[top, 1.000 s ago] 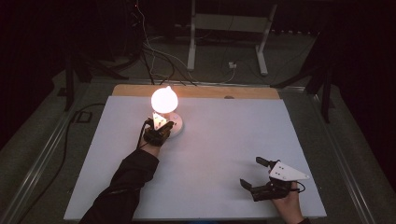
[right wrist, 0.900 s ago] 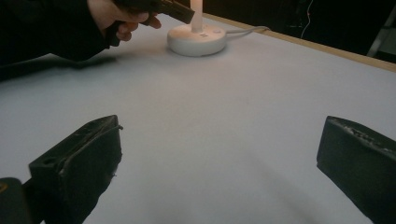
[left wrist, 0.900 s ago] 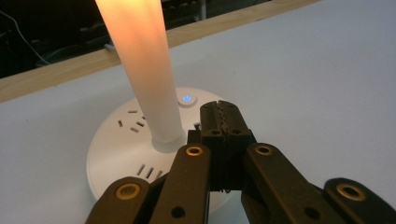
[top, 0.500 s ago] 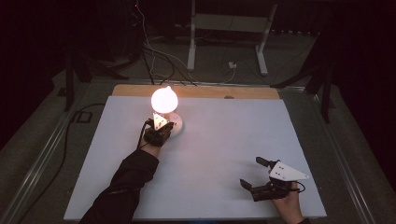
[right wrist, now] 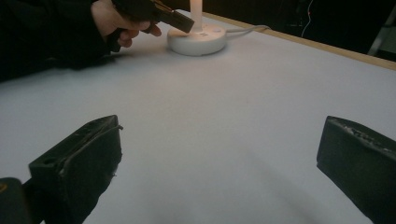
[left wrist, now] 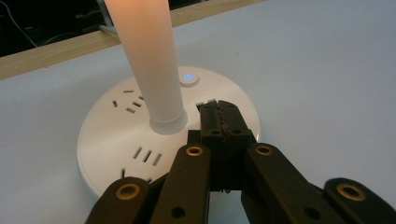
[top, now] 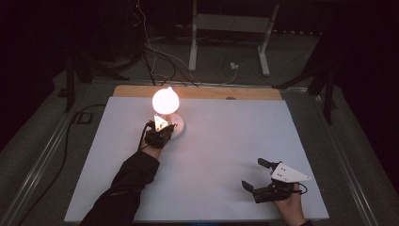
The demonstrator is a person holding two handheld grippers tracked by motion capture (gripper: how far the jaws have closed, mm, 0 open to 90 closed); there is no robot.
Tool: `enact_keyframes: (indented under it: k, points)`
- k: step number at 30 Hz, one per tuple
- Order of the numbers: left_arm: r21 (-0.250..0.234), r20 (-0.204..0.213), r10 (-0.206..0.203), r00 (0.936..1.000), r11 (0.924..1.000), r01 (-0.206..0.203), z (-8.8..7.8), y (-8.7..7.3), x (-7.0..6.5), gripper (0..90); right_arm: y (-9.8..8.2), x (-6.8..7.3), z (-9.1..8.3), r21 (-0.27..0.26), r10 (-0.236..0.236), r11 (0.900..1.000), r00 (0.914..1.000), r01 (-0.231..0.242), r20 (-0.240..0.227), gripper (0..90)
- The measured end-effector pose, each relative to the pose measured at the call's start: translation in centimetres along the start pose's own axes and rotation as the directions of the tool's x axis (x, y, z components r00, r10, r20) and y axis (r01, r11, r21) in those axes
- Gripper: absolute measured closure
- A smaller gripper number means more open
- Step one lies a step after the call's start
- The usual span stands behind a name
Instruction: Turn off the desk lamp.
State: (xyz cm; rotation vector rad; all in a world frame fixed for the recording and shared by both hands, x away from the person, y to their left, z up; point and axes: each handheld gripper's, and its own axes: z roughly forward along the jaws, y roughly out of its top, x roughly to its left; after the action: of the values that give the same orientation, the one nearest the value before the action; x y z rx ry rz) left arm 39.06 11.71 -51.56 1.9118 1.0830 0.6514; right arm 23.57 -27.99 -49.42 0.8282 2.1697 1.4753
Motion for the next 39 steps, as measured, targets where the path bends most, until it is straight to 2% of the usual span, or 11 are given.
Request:
enact_keyframes:
  k: [3,14,17,23,28,39]
  points:
    - [0.007,0.002,0.010,0.9999,0.9999,-0.010,0.1,-0.1,-0.1,90.0,0.0,0.0,0.0,0.000,0.001,1.000,1.0000,-0.001,-0.002,0.0]
    - [0.004,0.006,0.011,0.9999,0.9999,-0.011,0.3,-0.3,-0.1,90.0,0.0,0.0,0.1,0.006,0.001,1.000,1.0000,-0.001,-0.002,0.0]
    - [0.000,0.018,0.006,0.9998,1.0000,-0.006,0.3,-0.3,-0.1,90.0,0.0,0.1,0.1,0.005,-0.001,1.000,1.0000,0.001,-0.003,0.0]
    - [0.005,-0.004,0.033,0.9994,0.9994,-0.033,0.4,-0.2,-0.3,90.0,0.0,0.0,0.1,0.008,0.000,1.000,1.0000,0.000,-0.003,0.0]
    - [-0.008,0.022,0.014,0.9996,0.9999,-0.014,0.2,-0.2,-0.1,90.0,0.0,0.0,0.0,0.002,-0.004,1.000,1.0000,0.004,0.000,0.0]
    - [-0.054,0.030,0.011,0.9995,0.9985,-0.010,-1.2,1.3,0.0,90.0,0.0,0.0,0.0,0.004,-0.003,1.000,1.0000,0.003,-0.001,0.0]
